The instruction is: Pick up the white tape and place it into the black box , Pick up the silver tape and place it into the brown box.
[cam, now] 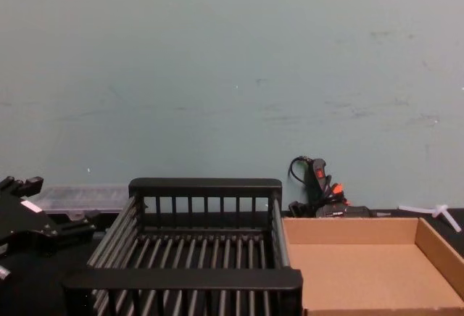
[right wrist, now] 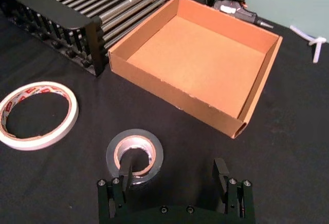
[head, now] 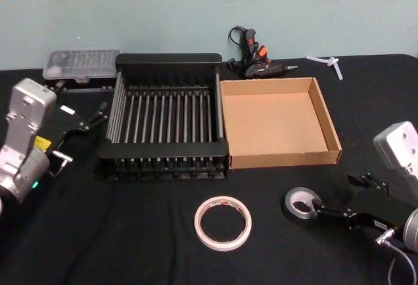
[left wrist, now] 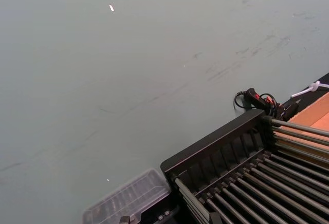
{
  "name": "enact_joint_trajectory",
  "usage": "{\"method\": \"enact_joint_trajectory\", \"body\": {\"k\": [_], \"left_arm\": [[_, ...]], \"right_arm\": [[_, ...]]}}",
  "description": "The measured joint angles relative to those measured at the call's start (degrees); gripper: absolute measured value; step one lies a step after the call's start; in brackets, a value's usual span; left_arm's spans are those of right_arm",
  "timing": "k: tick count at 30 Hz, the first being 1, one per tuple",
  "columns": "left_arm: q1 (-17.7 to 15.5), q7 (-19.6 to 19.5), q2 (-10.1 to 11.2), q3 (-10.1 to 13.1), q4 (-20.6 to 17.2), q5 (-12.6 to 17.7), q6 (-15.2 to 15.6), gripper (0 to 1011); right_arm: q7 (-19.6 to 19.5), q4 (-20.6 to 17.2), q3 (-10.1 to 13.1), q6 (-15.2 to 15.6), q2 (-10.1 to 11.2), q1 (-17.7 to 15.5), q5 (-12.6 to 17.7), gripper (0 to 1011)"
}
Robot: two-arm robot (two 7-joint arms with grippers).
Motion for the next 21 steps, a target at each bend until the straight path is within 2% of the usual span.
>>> {"method": "enact_joint_trajectory", "body": {"k": [11,21], "left_arm": [[0.0,0.0,0.0,0.0,0.0,0.0,0.0,1001],[0.0,0.0,0.0,0.0,0.0,0.0,0.0,1002]], "right_arm": [[0.3,1.6,0.0,3.6,-3.2,1.4,-0.3,1002],[1.0,3.3,-0.8,5.0,-5.6,3.8,-1.5,1002]]}}
